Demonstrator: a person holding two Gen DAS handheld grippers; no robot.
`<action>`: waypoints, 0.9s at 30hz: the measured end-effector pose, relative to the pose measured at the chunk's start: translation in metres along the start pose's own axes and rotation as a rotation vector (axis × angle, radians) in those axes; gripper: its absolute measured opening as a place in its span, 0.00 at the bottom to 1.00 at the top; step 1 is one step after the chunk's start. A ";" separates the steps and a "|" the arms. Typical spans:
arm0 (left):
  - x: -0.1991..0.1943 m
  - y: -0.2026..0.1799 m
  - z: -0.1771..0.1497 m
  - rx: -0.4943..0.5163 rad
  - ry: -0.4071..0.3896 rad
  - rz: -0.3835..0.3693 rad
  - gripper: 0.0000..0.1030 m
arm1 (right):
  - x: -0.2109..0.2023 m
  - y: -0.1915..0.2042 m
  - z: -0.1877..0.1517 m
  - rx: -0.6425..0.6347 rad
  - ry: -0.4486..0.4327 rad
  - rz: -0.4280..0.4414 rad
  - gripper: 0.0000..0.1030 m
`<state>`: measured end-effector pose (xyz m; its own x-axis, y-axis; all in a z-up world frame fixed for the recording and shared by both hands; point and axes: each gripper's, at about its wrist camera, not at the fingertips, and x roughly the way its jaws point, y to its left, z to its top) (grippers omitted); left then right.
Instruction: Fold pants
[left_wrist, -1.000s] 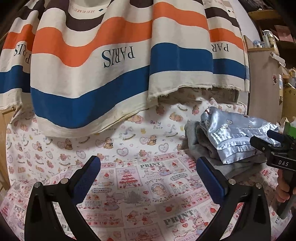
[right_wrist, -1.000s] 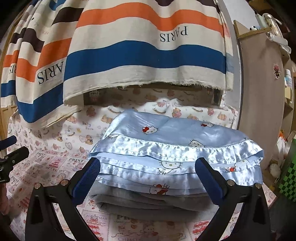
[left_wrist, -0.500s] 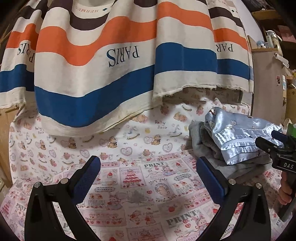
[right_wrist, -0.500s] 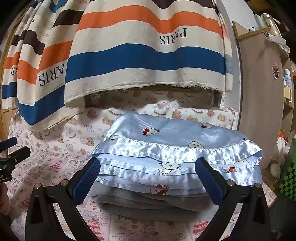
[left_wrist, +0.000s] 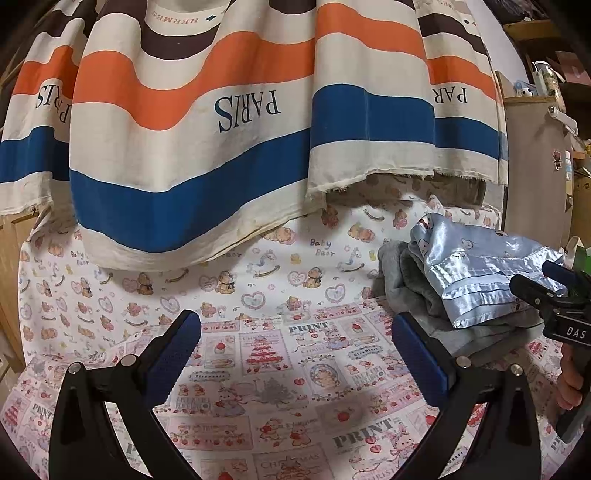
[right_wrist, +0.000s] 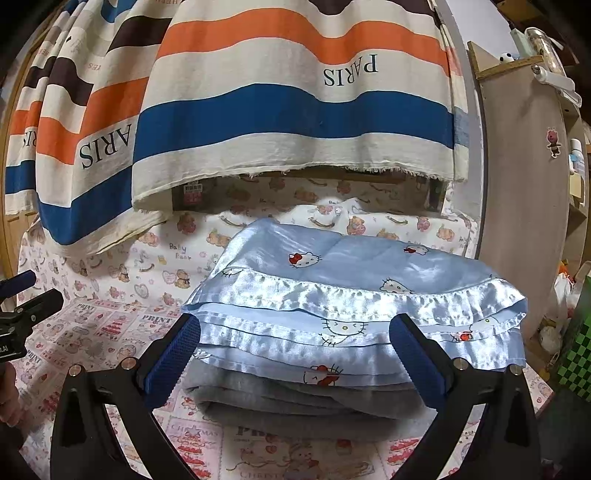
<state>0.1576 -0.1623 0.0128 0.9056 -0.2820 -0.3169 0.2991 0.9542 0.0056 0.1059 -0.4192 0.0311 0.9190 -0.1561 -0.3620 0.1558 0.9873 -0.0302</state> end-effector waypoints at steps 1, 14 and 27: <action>0.000 0.000 0.000 0.001 0.002 -0.002 0.99 | 0.000 0.000 0.000 0.001 0.000 0.000 1.00; -0.001 -0.003 -0.001 0.009 0.008 -0.004 0.99 | 0.001 0.001 0.001 0.003 0.007 -0.010 1.00; 0.001 -0.002 -0.001 0.005 0.013 -0.007 0.99 | 0.003 0.002 0.001 -0.002 0.024 -0.005 0.99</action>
<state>0.1575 -0.1648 0.0114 0.8996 -0.2869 -0.3293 0.3067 0.9518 0.0087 0.1094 -0.4180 0.0304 0.9095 -0.1602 -0.3837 0.1596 0.9866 -0.0337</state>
